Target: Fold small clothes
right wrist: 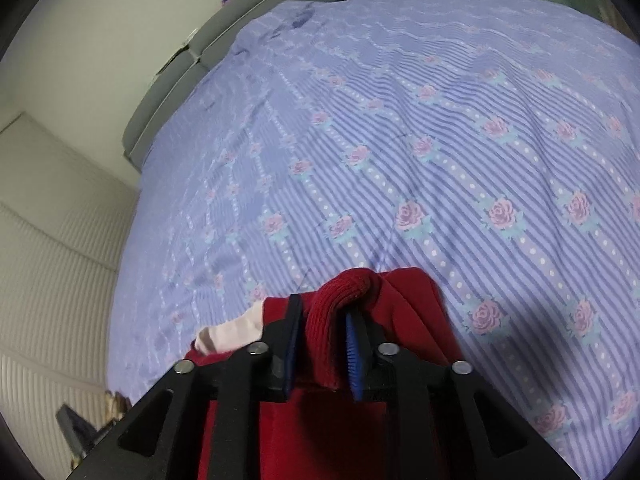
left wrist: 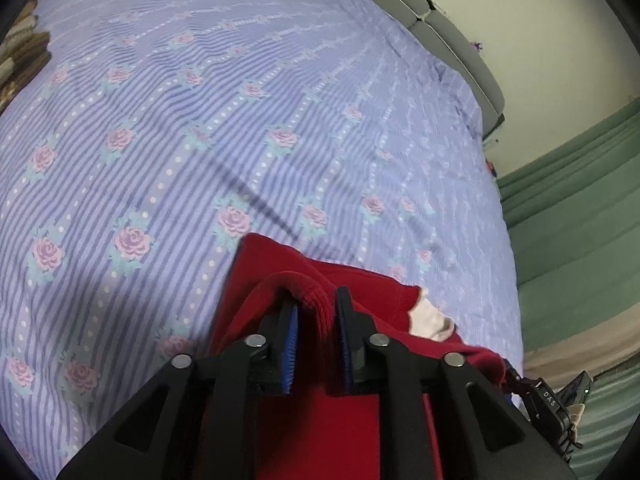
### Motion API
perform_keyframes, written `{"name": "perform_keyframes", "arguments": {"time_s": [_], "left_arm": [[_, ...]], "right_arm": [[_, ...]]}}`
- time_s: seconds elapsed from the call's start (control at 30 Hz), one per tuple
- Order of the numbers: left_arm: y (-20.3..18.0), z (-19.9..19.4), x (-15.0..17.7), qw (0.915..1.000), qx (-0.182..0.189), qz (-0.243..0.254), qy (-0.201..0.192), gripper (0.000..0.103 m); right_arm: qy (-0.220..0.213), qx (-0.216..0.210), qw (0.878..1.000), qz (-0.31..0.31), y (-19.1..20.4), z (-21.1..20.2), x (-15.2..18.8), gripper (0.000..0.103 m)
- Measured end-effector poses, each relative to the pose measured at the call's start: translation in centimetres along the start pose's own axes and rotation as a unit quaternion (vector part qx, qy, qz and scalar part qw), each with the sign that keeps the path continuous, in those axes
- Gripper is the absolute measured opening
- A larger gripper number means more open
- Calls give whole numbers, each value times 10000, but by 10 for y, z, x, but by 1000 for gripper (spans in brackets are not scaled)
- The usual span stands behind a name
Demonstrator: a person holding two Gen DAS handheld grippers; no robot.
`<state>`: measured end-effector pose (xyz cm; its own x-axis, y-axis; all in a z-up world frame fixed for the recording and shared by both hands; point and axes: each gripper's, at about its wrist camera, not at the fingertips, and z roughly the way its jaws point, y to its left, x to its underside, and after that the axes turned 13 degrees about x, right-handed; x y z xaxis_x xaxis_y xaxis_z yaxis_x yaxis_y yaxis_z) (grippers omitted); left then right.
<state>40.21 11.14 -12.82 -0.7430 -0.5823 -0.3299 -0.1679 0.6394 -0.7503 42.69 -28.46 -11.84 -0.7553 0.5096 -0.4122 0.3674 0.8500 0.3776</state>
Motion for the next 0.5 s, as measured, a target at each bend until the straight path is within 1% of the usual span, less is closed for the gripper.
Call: {"name": "perform_keyframes", "arguments": {"time_s": [0.03,0.07,0.1,0.13,0.17,0.2,0.27,0.3,0.33,0.4,0.43,0.5], "left_arm": [[-3,-3,-1,9999,148,1,42,34],[-5,-7,-1,9996,272,-19,52,38],[-8,-13,0,9991,415,-30,41,48],[-12,-22,0,9988,495,1,-48,66],[-16,-32,1,9986,465,94,-219,72],[-21,-44,1,9979,445,265,-391,73],[-28,-59,2,9955,472,643,-508,74],[-32,-66,3,9936,403,907,-544,75],[-36,-71,5,9903,284,1236,-559,75],[-40,-75,9,9820,112,1826,-481,75],[-39,-74,12,9772,23,2088,-386,75],[-35,-65,16,9711,26,2387,-72,74]], "right_arm": [[-65,-85,9999,-77,1,-7,1,38],[-122,-124,9998,-119,3,-13,2,49],[-211,-151,9995,-194,4,-21,4,54],[-324,-158,9989,-305,7,-31,7,62],[-457,-98,9980,-427,9,-42,10,68],[-564,-39,9971,-516,11,-49,13,70],[-833,68,9932,-808,14,-70,20,71],[-940,116,9910,-943,16,-77,23,71],[-1081,259,9875,-1120,18,-84,26,71],[-1351,623,9770,-1525,21,-96,35,71],[-1473,728,9709,-1744,22,-99,39,71],[-1596,943,9622,-1995,23,-101,44,71]]}}
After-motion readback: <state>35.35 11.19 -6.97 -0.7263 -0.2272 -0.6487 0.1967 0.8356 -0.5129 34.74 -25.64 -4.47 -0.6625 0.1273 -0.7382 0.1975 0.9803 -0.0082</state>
